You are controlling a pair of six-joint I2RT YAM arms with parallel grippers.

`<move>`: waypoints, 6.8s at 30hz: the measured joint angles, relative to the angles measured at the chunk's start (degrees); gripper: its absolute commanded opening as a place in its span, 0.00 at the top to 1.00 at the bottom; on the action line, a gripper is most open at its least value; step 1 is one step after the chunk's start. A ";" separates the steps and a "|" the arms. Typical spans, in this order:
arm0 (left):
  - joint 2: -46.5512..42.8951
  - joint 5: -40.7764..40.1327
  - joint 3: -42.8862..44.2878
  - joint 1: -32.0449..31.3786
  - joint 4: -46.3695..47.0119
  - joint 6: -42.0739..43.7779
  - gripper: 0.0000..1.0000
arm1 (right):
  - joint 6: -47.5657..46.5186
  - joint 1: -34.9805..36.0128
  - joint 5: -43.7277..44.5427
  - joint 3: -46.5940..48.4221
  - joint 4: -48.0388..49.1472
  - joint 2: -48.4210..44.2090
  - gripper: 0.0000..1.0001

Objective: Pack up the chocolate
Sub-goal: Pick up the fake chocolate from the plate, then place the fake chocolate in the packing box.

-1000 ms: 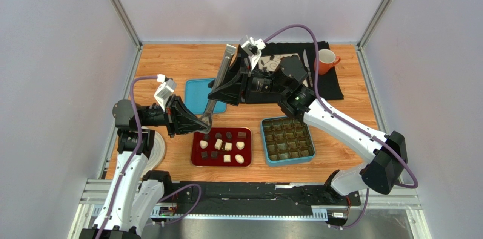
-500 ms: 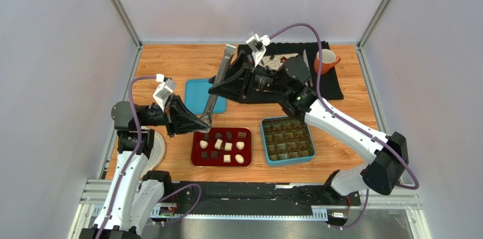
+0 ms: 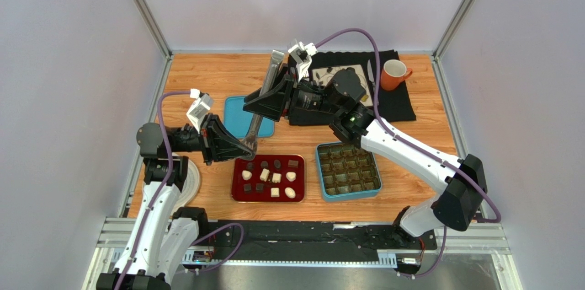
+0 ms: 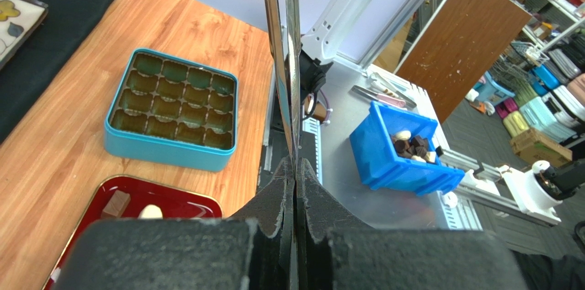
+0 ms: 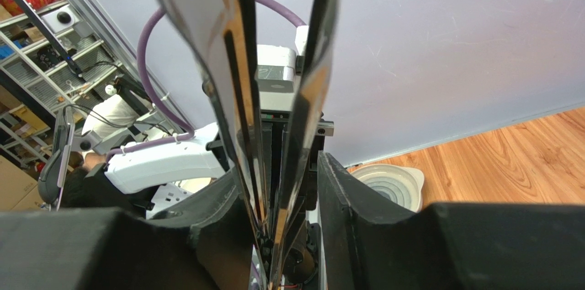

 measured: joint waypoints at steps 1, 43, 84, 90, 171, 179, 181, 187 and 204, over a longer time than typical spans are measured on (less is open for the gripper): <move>0.00 -0.22 -0.07 0.00 0.09 -0.13 1.00 | -0.09 0.02 -0.02 0.24 -0.15 0.04 0.64; 20.74 -20.37 19.43 5.31 -43.10 29.53 0.06 | -24.13 -1.99 11.45 -2.21 -27.45 -14.75 1.00; 14.49 -60.63 -4.39 20.61 -68.48 64.92 0.09 | -32.17 18.88 51.89 -8.31 -2.16 16.90 0.86; 13.90 -59.43 -4.31 20.61 -68.87 64.87 0.10 | -32.20 18.99 54.10 -8.33 -1.16 16.90 0.83; 10.80 -51.08 -0.39 20.63 -74.71 65.26 0.14 | -30.08 16.61 61.16 -14.97 -8.70 4.20 0.94; 10.10 -50.90 -0.39 20.65 -75.14 65.26 0.14 | -32.06 10.08 64.94 -25.14 -11.87 -13.05 0.93; 9.94 -50.88 -0.39 20.65 -75.25 65.26 0.14 | -32.17 8.57 65.59 -27.47 -13.27 -15.72 0.92; 9.88 -50.64 -0.39 20.63 -75.43 65.26 0.14 | -32.22 4.07 66.45 -33.20 -16.85 -21.40 0.92; 9.88 -50.21 0.66 20.63 -75.71 65.26 0.15 | -31.80 0.90 65.53 -35.80 -18.08 -21.46 0.75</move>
